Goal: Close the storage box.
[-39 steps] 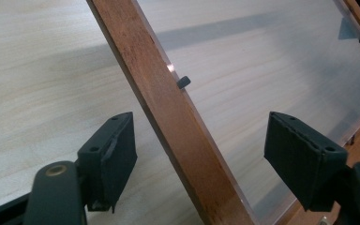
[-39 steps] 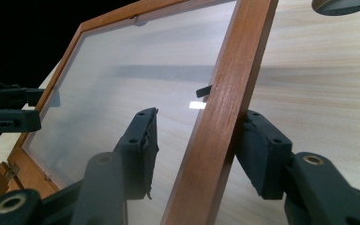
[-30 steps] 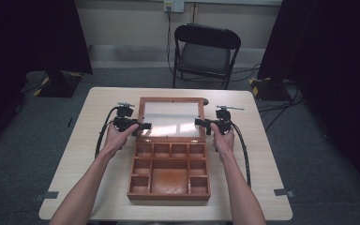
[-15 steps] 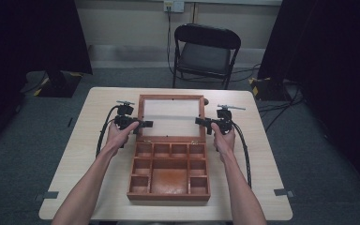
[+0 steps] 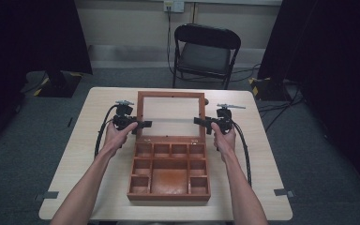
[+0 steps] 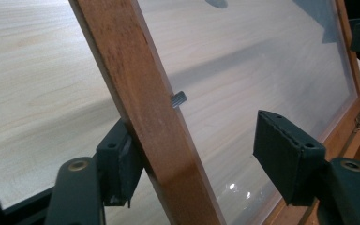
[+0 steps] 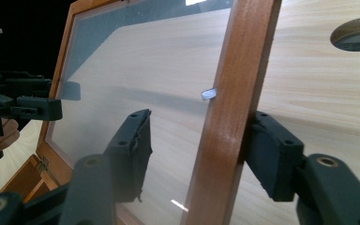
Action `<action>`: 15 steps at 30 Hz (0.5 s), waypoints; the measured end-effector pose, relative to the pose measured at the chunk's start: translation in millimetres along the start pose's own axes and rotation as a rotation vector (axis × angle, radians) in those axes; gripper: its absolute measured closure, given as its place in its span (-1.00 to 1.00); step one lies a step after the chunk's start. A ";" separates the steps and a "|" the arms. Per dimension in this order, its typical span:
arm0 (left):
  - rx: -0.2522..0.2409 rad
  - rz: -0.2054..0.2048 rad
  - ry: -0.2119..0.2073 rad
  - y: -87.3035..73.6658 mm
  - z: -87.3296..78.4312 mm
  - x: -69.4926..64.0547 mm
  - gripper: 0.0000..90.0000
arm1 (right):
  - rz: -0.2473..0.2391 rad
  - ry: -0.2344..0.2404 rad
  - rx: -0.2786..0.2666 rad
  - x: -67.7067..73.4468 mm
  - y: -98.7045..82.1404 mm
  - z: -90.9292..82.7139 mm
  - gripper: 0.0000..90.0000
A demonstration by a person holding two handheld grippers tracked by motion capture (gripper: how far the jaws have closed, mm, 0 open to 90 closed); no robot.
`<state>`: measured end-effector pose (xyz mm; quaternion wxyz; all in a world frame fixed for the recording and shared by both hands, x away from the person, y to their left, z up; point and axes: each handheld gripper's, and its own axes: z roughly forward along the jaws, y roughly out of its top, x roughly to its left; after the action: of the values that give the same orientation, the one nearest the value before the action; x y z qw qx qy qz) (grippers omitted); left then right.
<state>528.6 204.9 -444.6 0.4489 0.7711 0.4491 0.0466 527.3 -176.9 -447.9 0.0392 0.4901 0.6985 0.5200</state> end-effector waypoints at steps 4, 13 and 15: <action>0.017 0.001 0.005 2.1 -1.4 -1.5 -0.22 | 0.001 -0.009 -0.007 1.9 1.0 3.4 -0.08; -0.014 0.003 0.003 5.0 -7.3 -2.7 -0.14 | -0.010 -0.001 -0.016 2.6 6.4 1.2 0.09; -0.023 0.004 0.005 6.8 -9.1 -3.9 -0.12 | -0.019 -0.002 -0.022 4.8 7.7 -1.1 0.11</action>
<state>526.4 206.6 -432.9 0.4566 0.7667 0.4481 0.0544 529.1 -174.3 -439.3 0.0501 0.4836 0.6973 0.5268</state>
